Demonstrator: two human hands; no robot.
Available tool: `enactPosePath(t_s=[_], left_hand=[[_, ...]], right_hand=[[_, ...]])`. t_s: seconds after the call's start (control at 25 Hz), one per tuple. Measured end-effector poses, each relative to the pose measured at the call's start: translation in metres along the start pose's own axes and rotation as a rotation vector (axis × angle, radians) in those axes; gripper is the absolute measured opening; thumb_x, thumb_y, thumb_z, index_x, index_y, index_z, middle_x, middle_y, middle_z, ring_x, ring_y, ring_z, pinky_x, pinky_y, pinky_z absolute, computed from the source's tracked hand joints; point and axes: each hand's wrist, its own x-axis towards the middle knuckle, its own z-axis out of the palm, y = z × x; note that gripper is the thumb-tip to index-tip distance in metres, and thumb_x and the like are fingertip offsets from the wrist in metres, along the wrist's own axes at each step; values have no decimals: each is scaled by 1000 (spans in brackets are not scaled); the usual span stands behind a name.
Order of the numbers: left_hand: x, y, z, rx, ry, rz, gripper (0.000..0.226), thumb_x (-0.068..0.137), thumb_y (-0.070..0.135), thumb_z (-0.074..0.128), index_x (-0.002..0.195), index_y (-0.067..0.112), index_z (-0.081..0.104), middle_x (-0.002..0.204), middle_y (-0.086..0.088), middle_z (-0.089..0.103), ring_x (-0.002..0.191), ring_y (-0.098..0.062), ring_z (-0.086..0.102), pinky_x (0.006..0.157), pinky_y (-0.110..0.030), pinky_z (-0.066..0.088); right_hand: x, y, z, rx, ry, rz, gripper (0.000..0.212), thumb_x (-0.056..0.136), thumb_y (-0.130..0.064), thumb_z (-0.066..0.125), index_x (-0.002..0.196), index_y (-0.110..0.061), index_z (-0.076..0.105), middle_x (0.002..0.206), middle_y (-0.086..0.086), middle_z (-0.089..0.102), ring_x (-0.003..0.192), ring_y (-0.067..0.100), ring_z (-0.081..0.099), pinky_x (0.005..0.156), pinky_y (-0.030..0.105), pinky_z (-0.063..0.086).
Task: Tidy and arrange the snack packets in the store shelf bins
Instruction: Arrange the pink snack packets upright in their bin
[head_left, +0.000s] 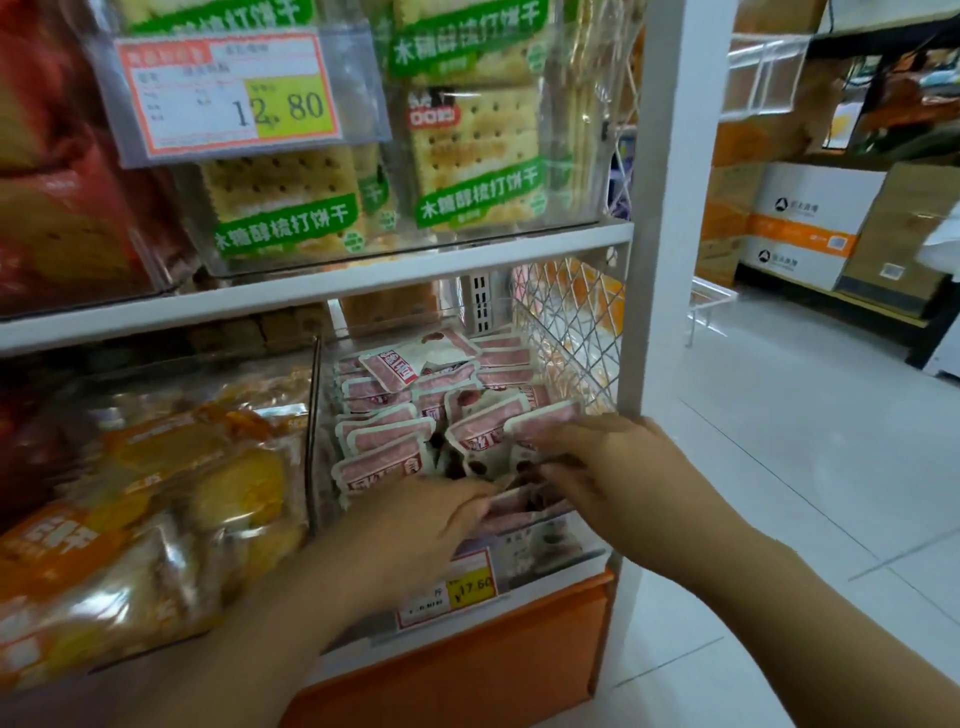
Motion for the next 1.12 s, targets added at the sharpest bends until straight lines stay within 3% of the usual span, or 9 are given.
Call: enactPosePath(t_s=[0.16, 0.28, 0.36, 0.44, 0.56, 0.68, 0.8, 1.0, 1.12], left_hand=[[5, 0, -2, -93, -8, -17, 37, 100, 40, 30, 134, 40, 44, 129, 12, 55, 113, -5, 50, 96, -28, 41], [8, -6, -17, -204, -78, -60, 30, 99, 34, 40, 125, 36, 56, 110, 12, 63, 96, -3, 57, 88, -29, 47], [23, -13, -31, -210, 64, -116, 28, 98, 28, 46, 122, 30, 60, 111, 8, 63, 95, -7, 58, 82, -27, 47], [41, -17, -38, -84, 191, -144, 29, 95, 25, 52, 124, 28, 59, 116, 7, 60, 102, -12, 57, 87, -29, 46], [66, -13, -33, 242, 122, -71, 18, 93, 31, 54, 103, 25, 67, 103, 4, 66, 92, -18, 60, 81, -34, 50], [81, -10, -29, 113, -46, 17, 38, 98, 37, 43, 72, 12, 55, 68, -2, 50, 66, -18, 48, 65, -31, 40], [82, -10, -33, -8, -205, 83, 37, 99, 35, 41, 78, 8, 54, 68, -4, 45, 62, -14, 41, 62, -31, 34], [96, 2, -19, -41, -51, 48, 25, 99, 19, 44, 103, 5, 65, 99, -10, 64, 86, -21, 56, 73, -30, 42], [102, 8, -13, -197, -84, 33, 24, 99, 16, 44, 101, 5, 65, 88, -6, 64, 83, -17, 53, 71, -26, 38]], right_hand=[[20, -6, 20, 64, -113, 25, 49, 98, -38, 35, 145, -27, 27, 154, -3, 24, 140, 19, 22, 114, 36, 20], [22, 1, 28, -4, -202, 80, 55, 98, -45, 28, 148, -32, 9, 158, -5, 8, 143, 23, 15, 114, 41, 17], [26, 2, 25, 2, -184, 73, 55, 98, -44, 27, 148, -33, 8, 156, -5, 18, 138, 24, 22, 112, 39, 24], [27, 3, 23, -2, -160, 65, 53, 98, -42, 29, 147, -31, 14, 146, -2, 38, 130, 23, 33, 106, 37, 33], [20, 2, 20, 70, -143, 136, 49, 98, -40, 34, 144, -26, 22, 130, 6, 51, 117, 24, 46, 97, 37, 41], [11, 2, 19, 54, -91, 78, 39, 98, -37, 34, 135, -25, 39, 124, -3, 53, 115, 14, 43, 96, 26, 36], [10, 7, 18, 93, -87, 59, 38, 98, -33, 34, 135, -25, 40, 123, -3, 52, 113, 13, 44, 94, 24, 37], [9, 8, 17, 164, -91, 79, 53, 99, -29, 33, 147, -27, 10, 111, 3, 57, 94, 20, 55, 81, 32, 47], [12, 12, 22, 98, -83, 26, 39, 99, -24, 32, 137, -22, 40, 122, 1, 54, 108, 19, 49, 91, 29, 43]])
